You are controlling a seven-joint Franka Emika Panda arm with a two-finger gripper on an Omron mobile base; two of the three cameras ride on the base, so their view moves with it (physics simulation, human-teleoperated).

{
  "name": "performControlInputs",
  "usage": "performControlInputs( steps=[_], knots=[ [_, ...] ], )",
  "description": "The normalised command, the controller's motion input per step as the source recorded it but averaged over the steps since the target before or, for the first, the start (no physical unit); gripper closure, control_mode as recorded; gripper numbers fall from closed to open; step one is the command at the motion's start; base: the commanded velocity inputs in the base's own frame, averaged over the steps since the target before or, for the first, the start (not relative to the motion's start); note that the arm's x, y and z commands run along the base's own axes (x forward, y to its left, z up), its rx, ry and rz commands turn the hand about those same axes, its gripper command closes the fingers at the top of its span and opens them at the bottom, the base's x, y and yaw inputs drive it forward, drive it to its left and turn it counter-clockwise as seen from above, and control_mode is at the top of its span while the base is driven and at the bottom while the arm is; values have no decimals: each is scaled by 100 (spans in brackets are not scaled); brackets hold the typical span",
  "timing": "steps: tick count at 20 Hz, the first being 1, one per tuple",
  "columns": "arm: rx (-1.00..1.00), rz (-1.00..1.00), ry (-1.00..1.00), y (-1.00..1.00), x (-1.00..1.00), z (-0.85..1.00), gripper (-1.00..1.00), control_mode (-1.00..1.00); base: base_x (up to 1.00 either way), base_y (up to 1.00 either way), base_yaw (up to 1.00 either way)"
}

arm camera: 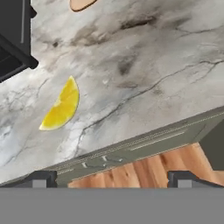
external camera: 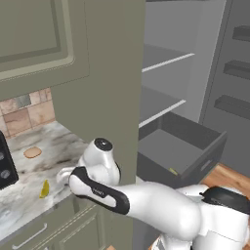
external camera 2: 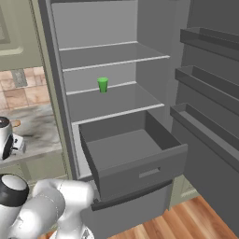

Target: Place the lemon wedges inside the fridge drawer. Close the drawer after placing the vegetables.

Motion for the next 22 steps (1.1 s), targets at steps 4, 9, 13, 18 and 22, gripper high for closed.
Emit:
performControlInputs(
  steps=[4,9,13,18,22],
  knots=[
    [0,-4,19,62,19,0,-100,-100,0,0,0],
    [0,-1,14,23,4,-13,-100,-100,0,0,0],
    [0,0,2,27,0,-24,-100,-100,0,0,0],
    [-1,-3,7,55,0,-4,-100,-100,0,0,0],
    [0,-7,6,46,0,0,-100,-100,0,0,0]
  ],
)
